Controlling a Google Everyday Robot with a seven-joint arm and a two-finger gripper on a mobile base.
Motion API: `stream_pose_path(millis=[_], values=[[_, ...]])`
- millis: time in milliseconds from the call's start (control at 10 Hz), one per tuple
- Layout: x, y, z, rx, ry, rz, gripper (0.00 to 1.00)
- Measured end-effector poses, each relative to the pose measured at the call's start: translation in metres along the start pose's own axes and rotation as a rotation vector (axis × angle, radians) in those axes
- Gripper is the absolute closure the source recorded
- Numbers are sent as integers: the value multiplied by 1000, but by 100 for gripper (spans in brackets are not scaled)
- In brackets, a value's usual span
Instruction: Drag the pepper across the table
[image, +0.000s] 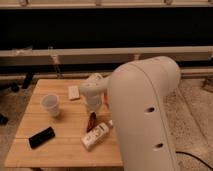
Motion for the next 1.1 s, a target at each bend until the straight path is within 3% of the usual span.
stream_pose_path(millis=[400, 700, 1100], values=[[-11, -2, -3, 3, -3, -2, 98], [-31, -4, -5, 2, -7, -4, 98], [-36, 4, -8, -1, -11, -12, 98]])
